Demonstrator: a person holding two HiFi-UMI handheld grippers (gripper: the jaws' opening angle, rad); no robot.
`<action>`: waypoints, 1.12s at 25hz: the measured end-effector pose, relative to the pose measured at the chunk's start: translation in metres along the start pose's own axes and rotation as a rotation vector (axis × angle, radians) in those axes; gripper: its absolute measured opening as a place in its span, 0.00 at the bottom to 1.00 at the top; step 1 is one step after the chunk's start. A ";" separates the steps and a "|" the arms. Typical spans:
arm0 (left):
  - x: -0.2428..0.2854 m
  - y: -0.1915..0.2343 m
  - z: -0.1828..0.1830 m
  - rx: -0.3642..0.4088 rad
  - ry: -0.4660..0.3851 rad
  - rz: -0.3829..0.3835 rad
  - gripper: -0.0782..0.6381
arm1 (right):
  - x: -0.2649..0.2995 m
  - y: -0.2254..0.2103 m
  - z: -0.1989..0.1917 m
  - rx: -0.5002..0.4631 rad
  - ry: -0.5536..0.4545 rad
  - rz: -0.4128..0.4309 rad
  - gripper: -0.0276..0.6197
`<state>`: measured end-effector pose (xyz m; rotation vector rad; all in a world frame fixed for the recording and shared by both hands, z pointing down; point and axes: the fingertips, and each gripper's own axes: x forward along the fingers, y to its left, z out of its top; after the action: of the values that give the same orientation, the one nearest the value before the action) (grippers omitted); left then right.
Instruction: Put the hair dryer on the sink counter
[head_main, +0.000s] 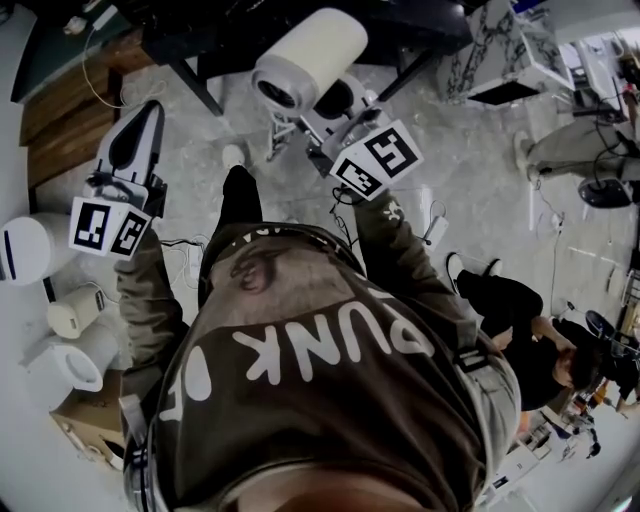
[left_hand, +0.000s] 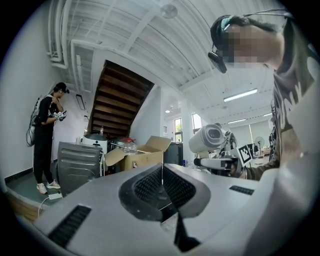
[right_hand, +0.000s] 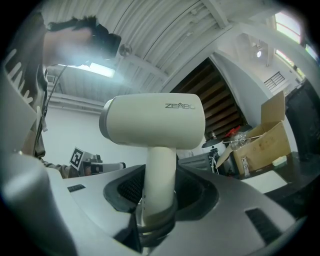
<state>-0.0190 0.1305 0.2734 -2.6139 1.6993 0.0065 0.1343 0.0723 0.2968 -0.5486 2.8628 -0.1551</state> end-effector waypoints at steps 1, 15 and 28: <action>0.006 0.009 -0.002 -0.004 -0.001 -0.003 0.12 | 0.008 -0.005 -0.003 0.000 0.006 -0.003 0.30; 0.112 0.192 -0.036 -0.077 0.031 -0.070 0.12 | 0.168 -0.108 -0.047 0.061 0.096 -0.095 0.29; 0.196 0.318 -0.072 -0.141 0.081 -0.112 0.12 | 0.295 -0.203 -0.087 0.123 0.215 -0.173 0.30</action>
<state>-0.2303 -0.1795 0.3366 -2.8462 1.6299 0.0203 -0.0820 -0.2210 0.3521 -0.7982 2.9811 -0.4407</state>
